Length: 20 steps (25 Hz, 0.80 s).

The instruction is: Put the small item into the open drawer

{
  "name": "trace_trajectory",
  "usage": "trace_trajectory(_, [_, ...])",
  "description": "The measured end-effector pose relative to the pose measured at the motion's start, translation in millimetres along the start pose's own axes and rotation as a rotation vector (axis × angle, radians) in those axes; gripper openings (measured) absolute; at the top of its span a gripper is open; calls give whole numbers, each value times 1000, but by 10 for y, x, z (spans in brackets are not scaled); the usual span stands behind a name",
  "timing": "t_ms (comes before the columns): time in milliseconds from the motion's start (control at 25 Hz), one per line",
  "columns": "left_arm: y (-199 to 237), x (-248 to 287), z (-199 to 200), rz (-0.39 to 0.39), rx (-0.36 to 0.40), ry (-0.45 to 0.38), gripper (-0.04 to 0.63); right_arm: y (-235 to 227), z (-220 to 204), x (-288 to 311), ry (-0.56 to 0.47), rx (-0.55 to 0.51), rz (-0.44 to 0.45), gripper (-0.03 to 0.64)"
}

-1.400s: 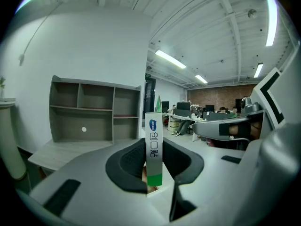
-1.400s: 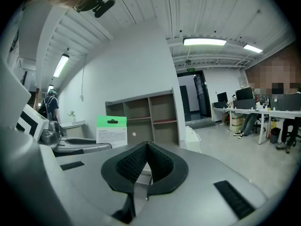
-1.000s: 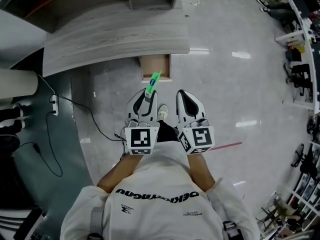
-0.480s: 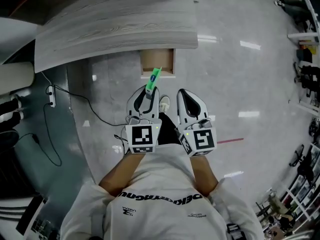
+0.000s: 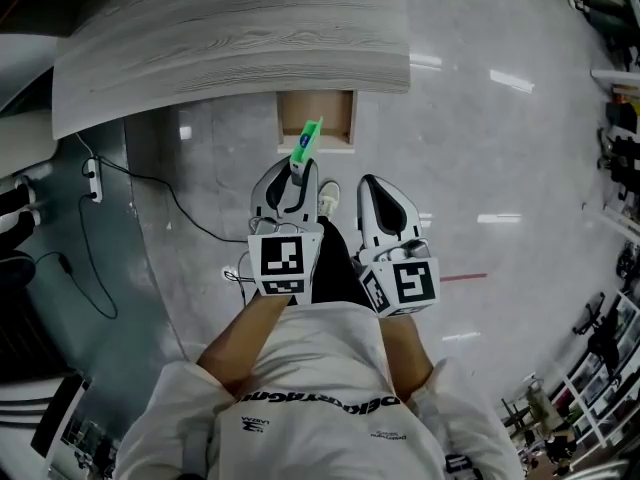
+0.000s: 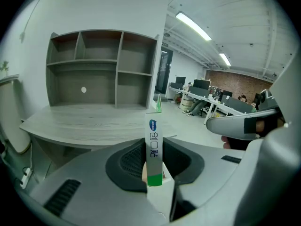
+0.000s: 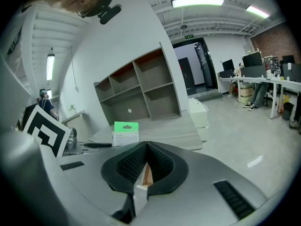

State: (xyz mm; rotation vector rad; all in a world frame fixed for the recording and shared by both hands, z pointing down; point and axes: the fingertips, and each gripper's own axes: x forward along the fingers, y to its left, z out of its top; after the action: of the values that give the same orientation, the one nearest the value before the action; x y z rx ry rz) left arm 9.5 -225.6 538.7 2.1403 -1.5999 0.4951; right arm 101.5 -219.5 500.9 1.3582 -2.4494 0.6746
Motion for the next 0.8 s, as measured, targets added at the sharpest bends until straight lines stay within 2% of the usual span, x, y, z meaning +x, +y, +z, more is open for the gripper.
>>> trace_trajectory(600, [126, 614, -708, 38, -27, 108, 103, -273, -503, 291, 54, 24, -13, 31])
trace_trajectory(800, [223, 748, -925, 73, -64, 134, 103, -281, -660, 308, 74, 18, -14, 31])
